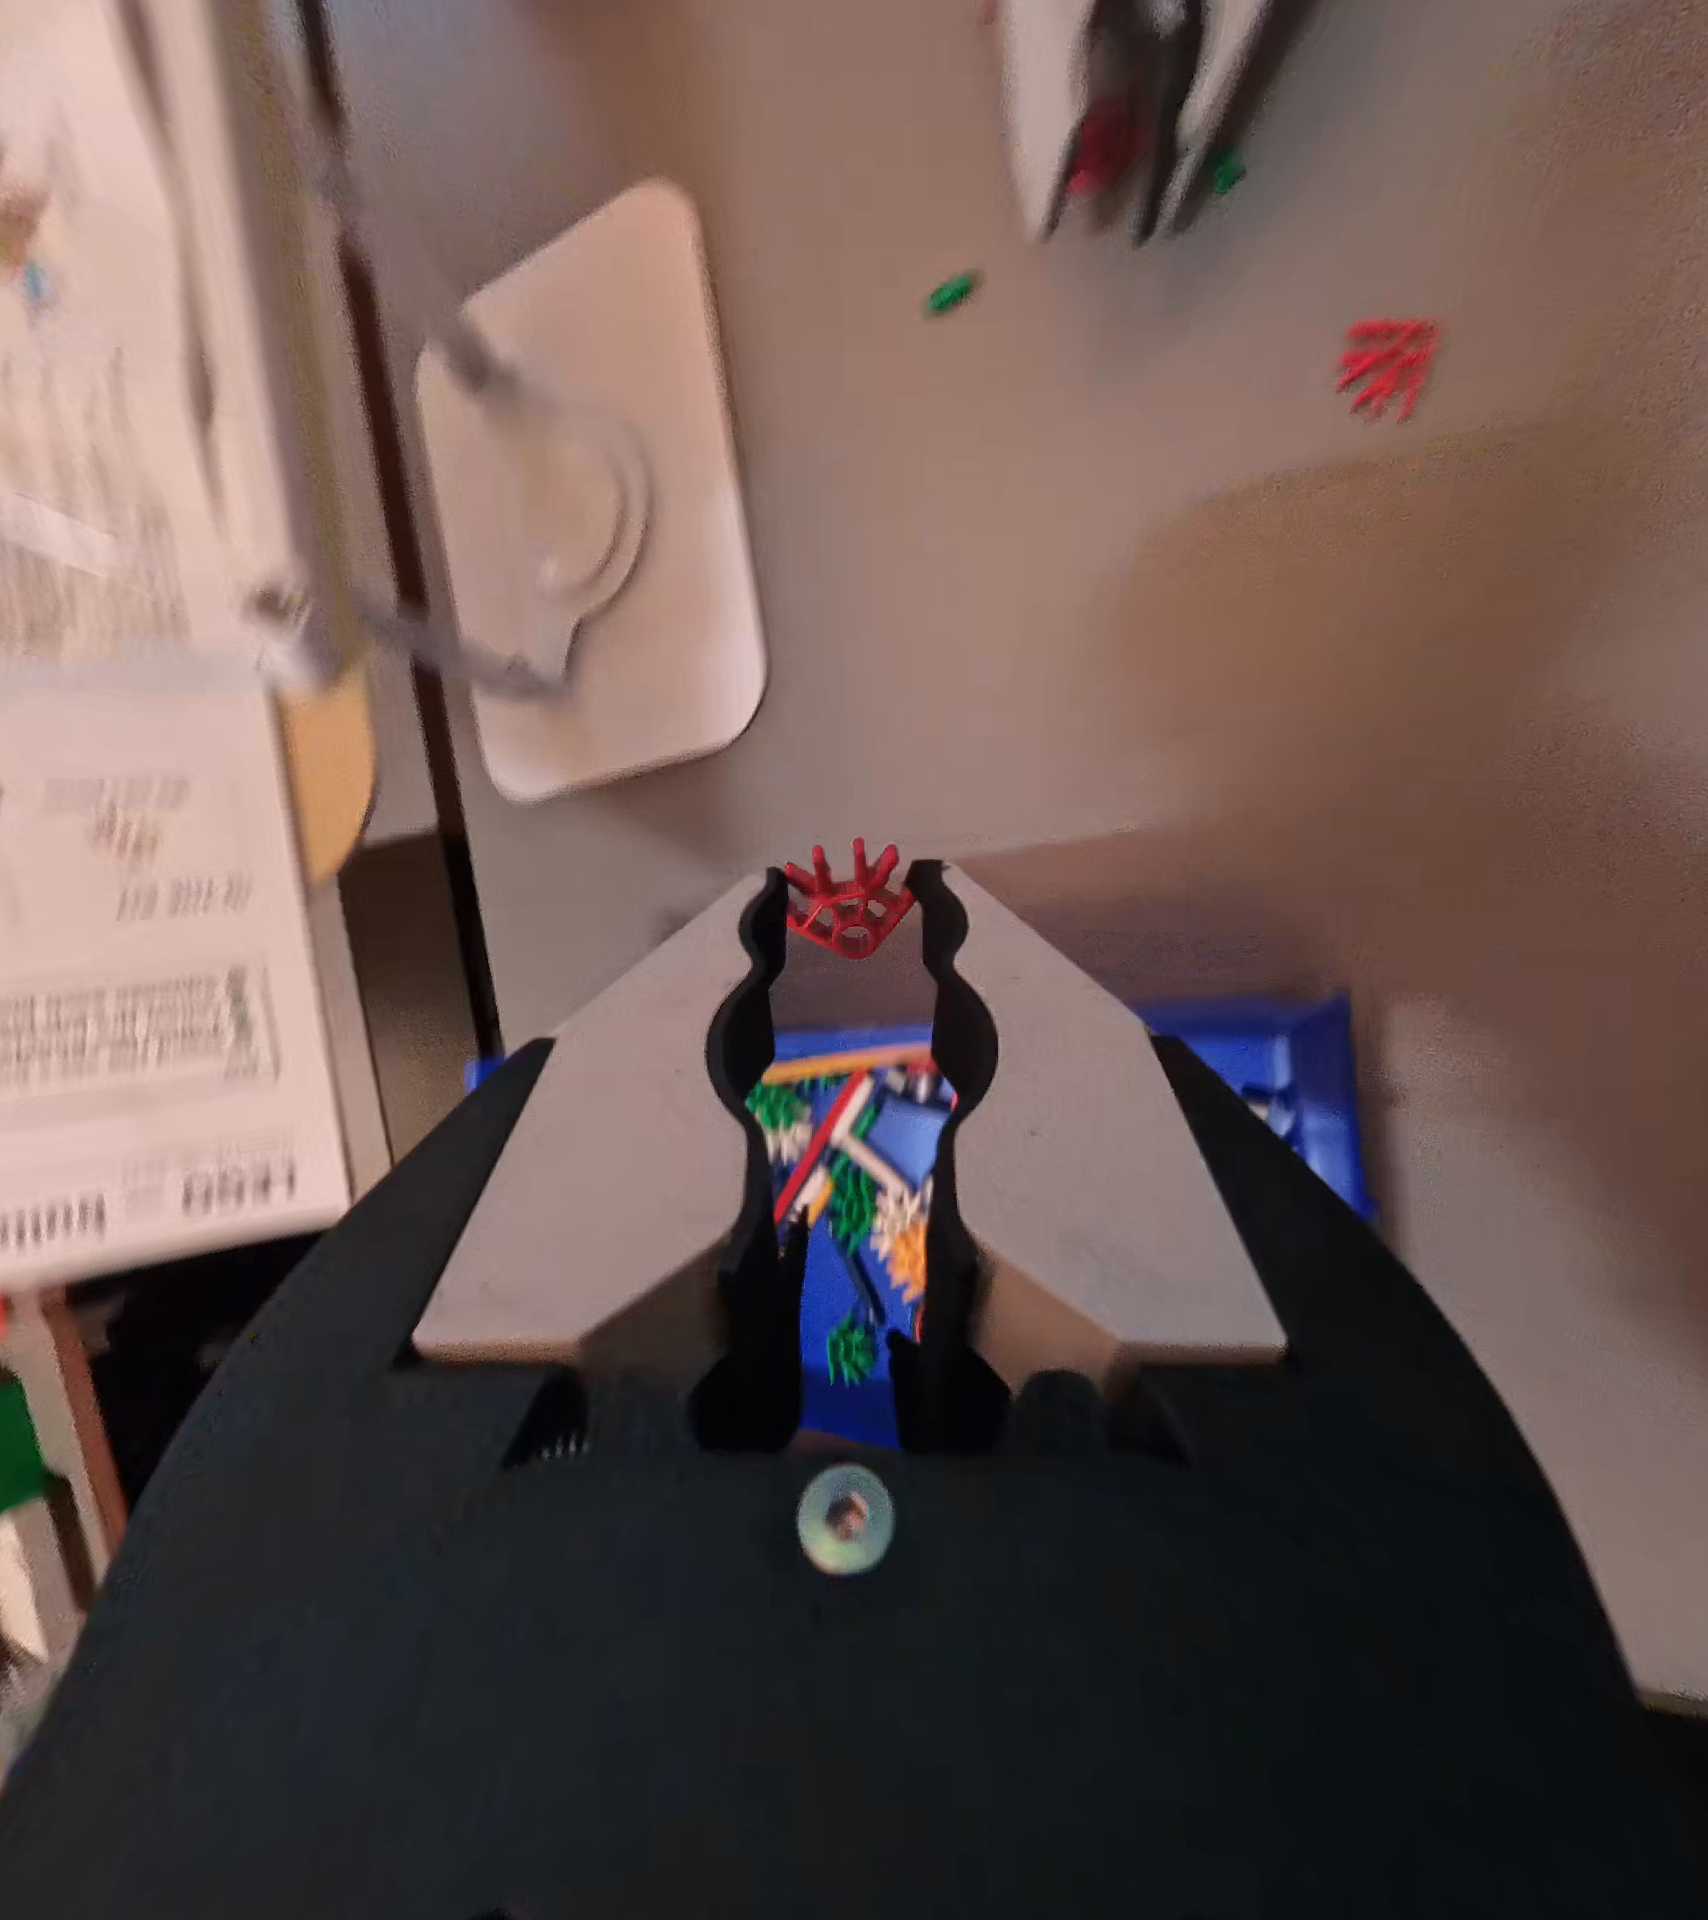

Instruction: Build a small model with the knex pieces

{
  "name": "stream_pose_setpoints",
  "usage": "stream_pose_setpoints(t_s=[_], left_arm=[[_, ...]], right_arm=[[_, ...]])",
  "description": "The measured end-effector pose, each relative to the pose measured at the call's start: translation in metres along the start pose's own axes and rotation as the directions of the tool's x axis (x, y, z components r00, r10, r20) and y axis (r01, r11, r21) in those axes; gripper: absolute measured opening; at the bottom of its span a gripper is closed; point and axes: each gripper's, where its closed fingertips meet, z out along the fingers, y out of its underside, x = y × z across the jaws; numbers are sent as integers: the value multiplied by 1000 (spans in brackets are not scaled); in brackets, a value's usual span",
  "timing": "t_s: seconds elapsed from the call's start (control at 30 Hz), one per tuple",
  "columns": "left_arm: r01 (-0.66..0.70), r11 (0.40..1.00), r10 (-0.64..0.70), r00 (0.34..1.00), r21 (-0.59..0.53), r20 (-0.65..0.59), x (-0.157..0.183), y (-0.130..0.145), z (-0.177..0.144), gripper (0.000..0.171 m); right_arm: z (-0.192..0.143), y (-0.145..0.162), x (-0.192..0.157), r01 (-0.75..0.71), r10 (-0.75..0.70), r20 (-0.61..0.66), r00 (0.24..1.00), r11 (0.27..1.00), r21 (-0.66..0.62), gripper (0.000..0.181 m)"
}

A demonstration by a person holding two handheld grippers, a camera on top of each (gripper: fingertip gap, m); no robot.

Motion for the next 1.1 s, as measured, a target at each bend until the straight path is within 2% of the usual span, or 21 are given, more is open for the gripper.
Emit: stream_pose_setpoints(t_s=[0.07,0.2,0.27,0.4,0.5,0.67,0.9,1.1], left_arm=[[-85,996,86,994,6,-69,26,-32,22,24],[-189,982,183,953,1,-242,86,-64,75,24],[-240,971,228,925,-3,-305,111,-67,98,24],[-257,967,237,887,4,-396,148,-69,127,24],[-242,970,230,887,21,-400,156,-73,134,29],[-175,983,185,932,63,-311,133,-81,127,50],[-56,984,81,986,166,-146,77,-81,69,44],[63,983,-69,997,172,34,16,-34,13,42]], right_arm=[[1,1,-1,3,-3,4,1000,1000,-4,27],[-2,1,-2,9,-9,6,1000,1000,-2,27],[-3,0,-2,8,-8,8,1000,1000,2,27],[-5,0,-2,13,-14,14,1000,1000,8,27],[-5,0,-3,14,-14,20,1000,1000,11,27],[-6,1,-1,8,-8,12,1000,1000,12,27],[-4,7,4,-6,6,-6,1000,1000,0,26],[-2,11,4,-13,13,-8,1000,1000,-11,26]])
